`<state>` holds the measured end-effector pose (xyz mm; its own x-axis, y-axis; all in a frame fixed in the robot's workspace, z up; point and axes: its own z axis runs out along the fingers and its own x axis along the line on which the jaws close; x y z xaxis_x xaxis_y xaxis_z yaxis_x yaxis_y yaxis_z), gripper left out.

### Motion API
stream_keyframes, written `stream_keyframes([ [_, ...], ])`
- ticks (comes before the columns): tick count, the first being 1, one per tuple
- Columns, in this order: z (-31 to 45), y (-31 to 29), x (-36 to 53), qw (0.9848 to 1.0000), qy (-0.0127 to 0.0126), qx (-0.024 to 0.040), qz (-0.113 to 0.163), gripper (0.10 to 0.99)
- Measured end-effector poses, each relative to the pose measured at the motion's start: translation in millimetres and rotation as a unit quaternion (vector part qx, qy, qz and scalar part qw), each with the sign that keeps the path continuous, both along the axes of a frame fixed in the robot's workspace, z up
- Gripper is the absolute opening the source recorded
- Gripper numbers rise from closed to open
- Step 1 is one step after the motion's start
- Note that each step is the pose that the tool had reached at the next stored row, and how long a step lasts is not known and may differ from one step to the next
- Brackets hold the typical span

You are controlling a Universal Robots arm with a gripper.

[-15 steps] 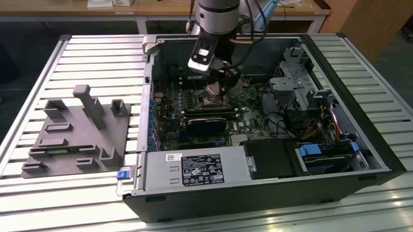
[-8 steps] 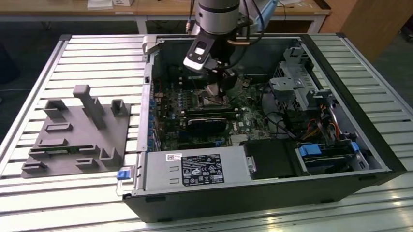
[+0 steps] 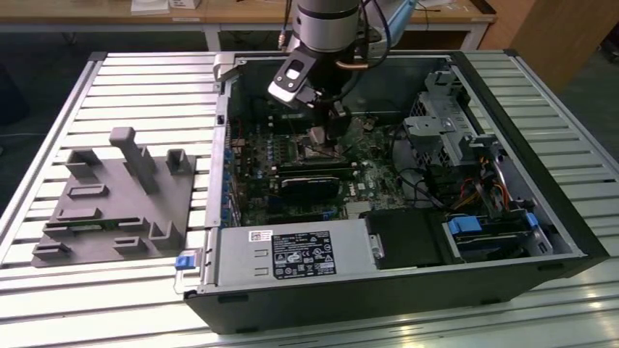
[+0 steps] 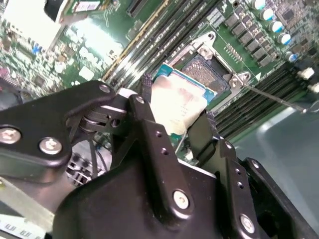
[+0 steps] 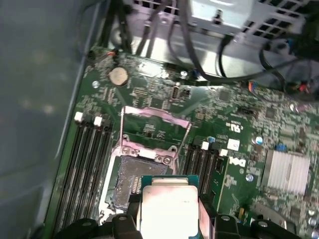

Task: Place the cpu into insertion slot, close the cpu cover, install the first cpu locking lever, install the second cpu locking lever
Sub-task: 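Place the cpu into insertion slot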

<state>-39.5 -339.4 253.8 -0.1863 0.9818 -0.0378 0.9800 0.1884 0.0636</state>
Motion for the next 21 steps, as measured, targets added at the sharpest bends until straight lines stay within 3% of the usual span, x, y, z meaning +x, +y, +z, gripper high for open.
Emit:
stream_keyframes([
  [4, -0.6, 0.0, 0.0, 0.9993, 0.0000, 0.0000, -0.037, 0.541],
  [8, -1.5, 0.0, 0.0, 0.9976, 0.0000, 0.0000, -0.070, 0.541],
  [15, -5.3, 0.1, -0.2, 0.9972, 0.0006, 0.0080, -0.074, 0.541],
  [21, -9.9, 4.0, -0.2, 0.9970, 0.0006, 0.0084, -0.077, 0.541],
])
